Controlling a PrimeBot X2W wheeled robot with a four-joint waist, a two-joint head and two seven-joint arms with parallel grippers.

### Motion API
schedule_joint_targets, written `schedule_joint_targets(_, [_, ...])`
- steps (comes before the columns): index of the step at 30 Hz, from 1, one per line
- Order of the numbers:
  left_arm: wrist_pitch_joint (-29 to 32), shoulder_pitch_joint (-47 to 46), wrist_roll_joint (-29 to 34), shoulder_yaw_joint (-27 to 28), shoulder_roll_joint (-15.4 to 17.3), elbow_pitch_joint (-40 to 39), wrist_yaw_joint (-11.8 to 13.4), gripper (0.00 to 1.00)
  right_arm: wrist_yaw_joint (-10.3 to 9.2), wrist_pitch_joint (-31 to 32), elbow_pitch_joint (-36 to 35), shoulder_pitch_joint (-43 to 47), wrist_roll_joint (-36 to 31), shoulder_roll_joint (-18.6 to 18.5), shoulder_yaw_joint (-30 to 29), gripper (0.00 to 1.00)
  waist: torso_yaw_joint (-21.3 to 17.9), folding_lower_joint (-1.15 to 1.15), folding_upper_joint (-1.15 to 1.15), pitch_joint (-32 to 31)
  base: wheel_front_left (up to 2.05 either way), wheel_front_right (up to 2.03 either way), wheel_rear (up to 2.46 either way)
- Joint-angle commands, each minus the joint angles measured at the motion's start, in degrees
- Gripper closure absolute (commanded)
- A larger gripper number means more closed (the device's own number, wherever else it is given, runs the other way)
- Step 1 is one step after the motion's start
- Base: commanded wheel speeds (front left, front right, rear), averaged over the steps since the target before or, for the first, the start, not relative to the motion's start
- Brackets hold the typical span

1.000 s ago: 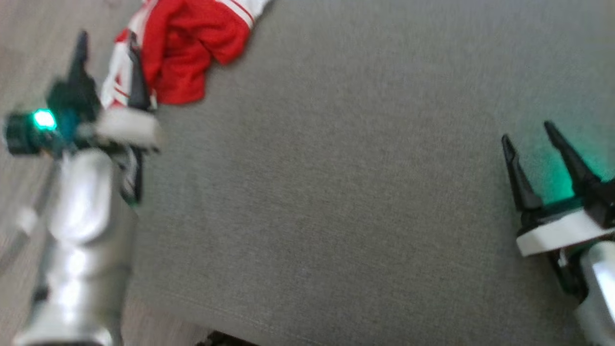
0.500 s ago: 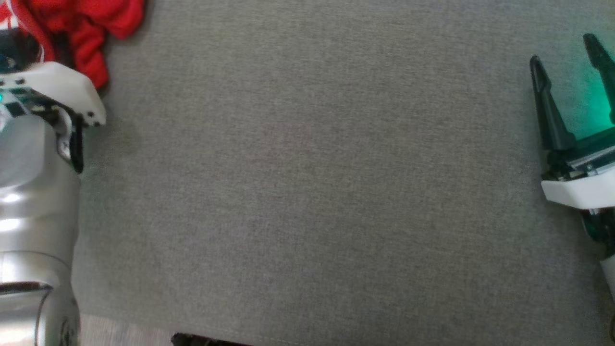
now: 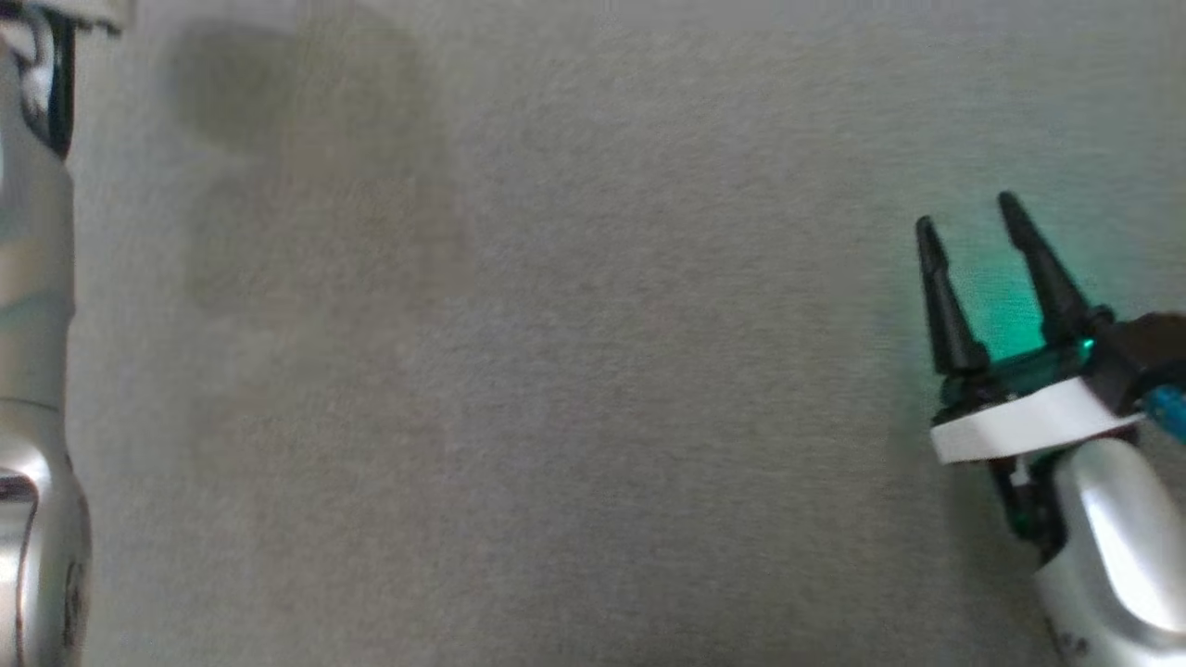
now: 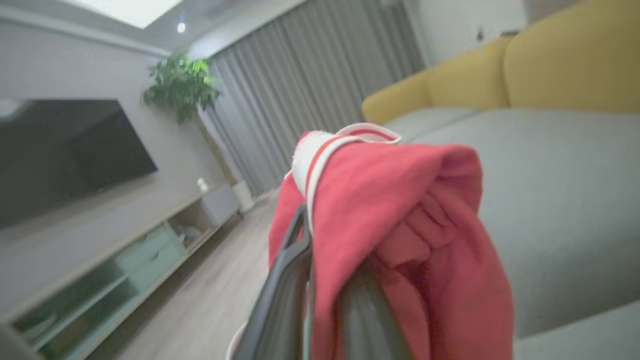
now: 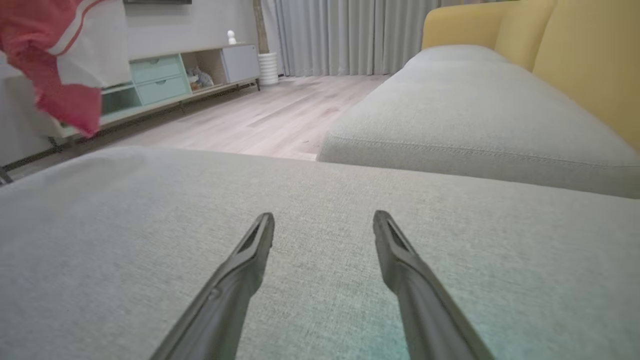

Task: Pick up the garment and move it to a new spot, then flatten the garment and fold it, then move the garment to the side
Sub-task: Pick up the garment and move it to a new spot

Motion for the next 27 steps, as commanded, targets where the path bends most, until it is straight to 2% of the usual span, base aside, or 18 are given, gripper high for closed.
schedule_joint_targets(1, [0.08, -1.87, -0.37, 0.65, 2.87, -2.68, -0.41, 1.00, 0.37, 0.03, -1.46, 0.54, 0.32, 0.31, 0.97, 0.00, -5.89, 0.01, 0.00, -5.80, 0.00, 0.00, 0.00])
schedule_joint_targets(4, [2.92, -1.50, -2.24, -1.21, 2.29, -7.94, -2.08, 1.00, 0.37, 0.03, -1.26, 1.02, 0.78, 3.39, 1.57, 0.00, -11.00, 0.01, 0.00, -9.20, 0.00, 0.00, 0.00])
schedule_joint_targets(7, [6.28, -0.06, -3.72, -3.88, 1.88, -13.55, -2.60, 1.00, 0.37, 0.03, -1.93, 1.02, 0.79, 5.79, 2.47, 0.00, -16.25, 0.01, 0.00, -10.97, 0.00, 0.00, 0.00])
schedule_joint_targets(13, [11.70, 6.31, -7.64, -9.83, -1.03, -22.55, -2.80, 1.00, 0.37, 0.03, -3.90, 1.48, 0.83, 8.50, 2.59, 0.00, -24.69, 0.01, 0.00, -9.79, 0.00, 0.00, 0.00])
schedule_joint_targets(17, [12.15, 12.26, -8.96, -14.22, -2.52, -22.39, -2.82, 1.00, 0.37, 0.03, -4.51, 1.37, 0.99, 9.45, 3.17, 0.00, -28.22, 0.01, 0.00, -7.04, 0.00, 0.00, 0.00])
schedule_joint_targets(21, [8.47, 19.15, -7.98, -17.62, -3.69, -16.99, -2.43, 1.00, 0.37, 0.03, -4.73, 1.10, 1.27, 10.34, 3.41, 0.00, -30.00, 0.01, 0.00, -4.58, 0.00, 0.00, 0.00])
schedule_joint_targets(22, [7.10, 21.02, -8.02, -18.20, -4.34, -15.25, -2.16, 0.79, 0.37, 0.03, -4.55, 1.16, 1.31, 10.48, 3.52, 0.00, -30.04, 0.01, 0.00, -4.21, 0.00, 0.00, 0.00])
schedule_joint_targets(23, [5.52, 22.79, -7.94, -18.82, -5.02, -13.61, -1.82, 0.28, 0.37, 0.03, -4.35, 1.23, 1.34, 10.58, 3.63, 0.00, -29.95, 0.01, 0.00, -3.93, 0.00, 0.00, 0.00])
schedule_joint_targets(24, [3.84, 24.48, -7.98, -19.42, -5.83, -12.11, -1.58, 0.00, 0.37, 0.03, -4.13, 1.35, 1.34, 10.65, 3.64, 0.00, -29.70, 0.01, 0.00, -3.78, 0.00, 0.00, 0.00])
schedule_joint_targets(27, [0.42, 29.22, -8.62, -20.09, -8.74, -9.10, 0.09, 0.00, 0.37, 0.03, -3.51, 2.18, 1.45, 10.65, 3.17, 0.00, -28.00, 0.01, 0.00, -4.57, 0.00, 0.00, 0.00])
